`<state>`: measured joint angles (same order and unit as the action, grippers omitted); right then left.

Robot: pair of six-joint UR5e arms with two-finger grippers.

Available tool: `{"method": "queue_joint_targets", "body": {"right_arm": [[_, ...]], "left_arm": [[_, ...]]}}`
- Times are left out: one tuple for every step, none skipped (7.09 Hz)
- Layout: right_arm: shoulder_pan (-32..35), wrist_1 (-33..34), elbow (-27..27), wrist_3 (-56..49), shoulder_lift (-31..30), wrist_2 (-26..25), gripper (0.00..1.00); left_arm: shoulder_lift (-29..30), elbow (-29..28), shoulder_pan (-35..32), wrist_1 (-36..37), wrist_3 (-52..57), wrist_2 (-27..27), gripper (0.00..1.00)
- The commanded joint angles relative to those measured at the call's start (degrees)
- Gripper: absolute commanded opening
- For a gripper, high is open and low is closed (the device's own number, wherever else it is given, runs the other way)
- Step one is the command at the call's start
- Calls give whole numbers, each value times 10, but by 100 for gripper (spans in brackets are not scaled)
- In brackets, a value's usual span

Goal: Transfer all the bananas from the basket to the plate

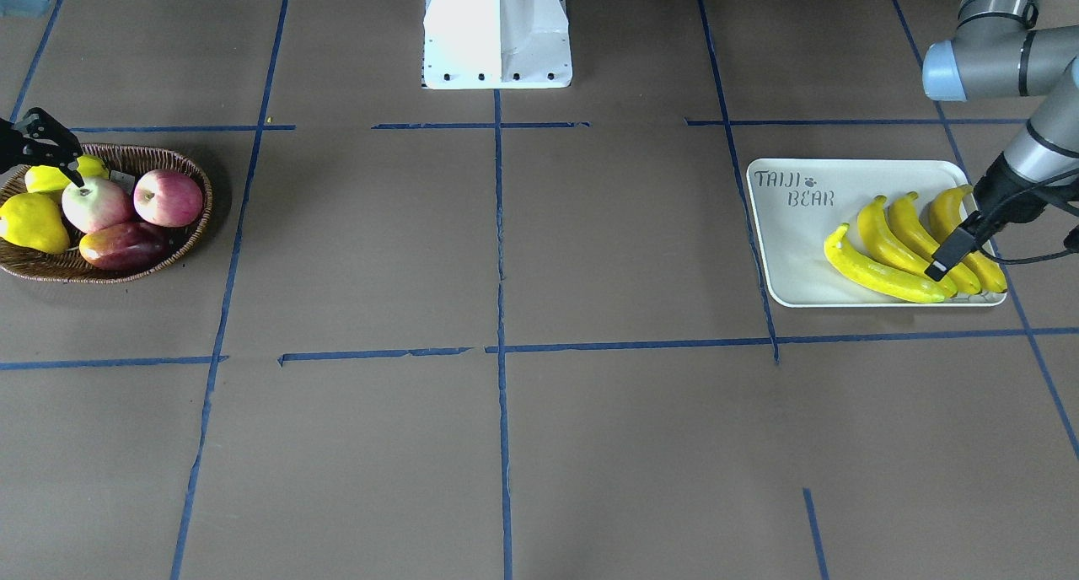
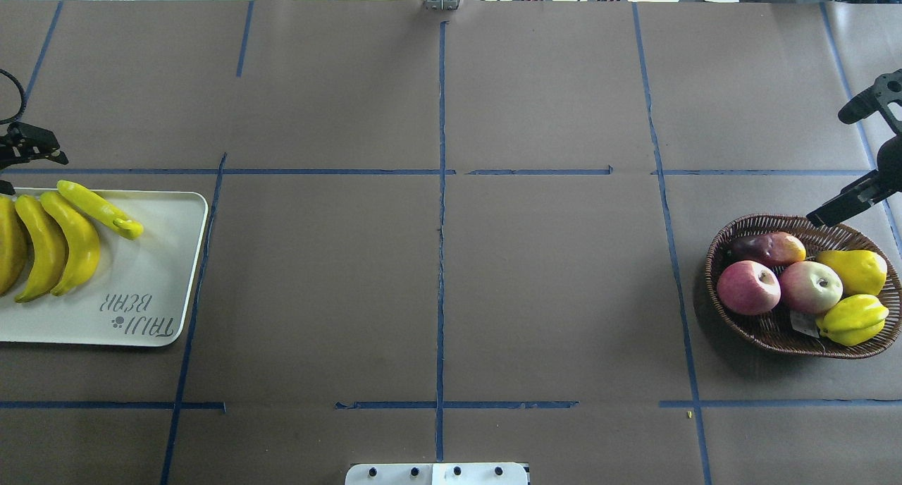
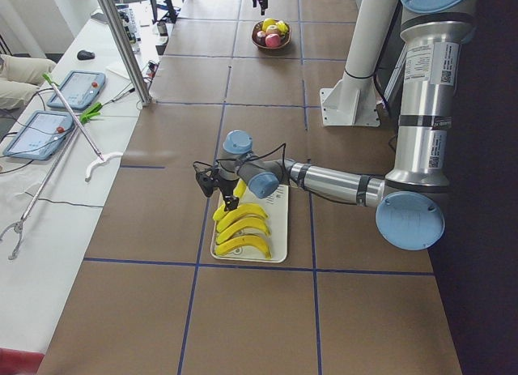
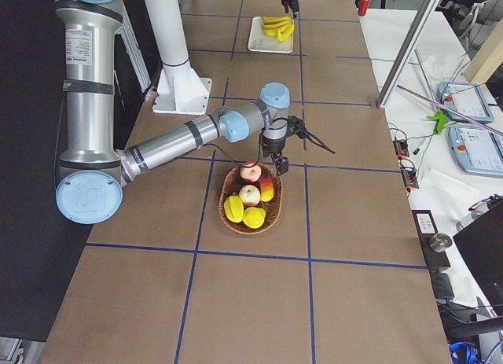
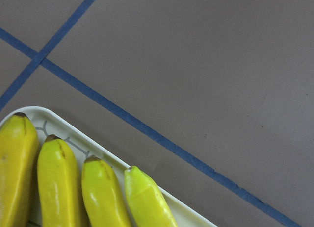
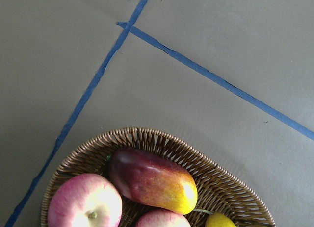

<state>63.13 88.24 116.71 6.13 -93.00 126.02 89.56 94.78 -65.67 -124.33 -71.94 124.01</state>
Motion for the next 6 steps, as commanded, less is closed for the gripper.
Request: {"method": "queue_joint_targets", "body": {"right_arm": [[22,1,0,-8,-17,0,100],[47,3,-1,-25,-39,0,100],[70,6,-2,-47,-46,3,100],[105,7,-20,-80,-50,42,100],[144,7,-48,-134,-50,77,100],[165,8,-65,-162,-50,78,100]], "left_arm": [[-27,0,-69,4,166,74,100],[-46,0,-98,10,303,77,100],[-55,-1,-118,31,420,77,100],[-54,1,-143,84,539,77,100],[-54,1,-170,144,661,76,100],[-48,3,-196,211,754,77,100]]}}
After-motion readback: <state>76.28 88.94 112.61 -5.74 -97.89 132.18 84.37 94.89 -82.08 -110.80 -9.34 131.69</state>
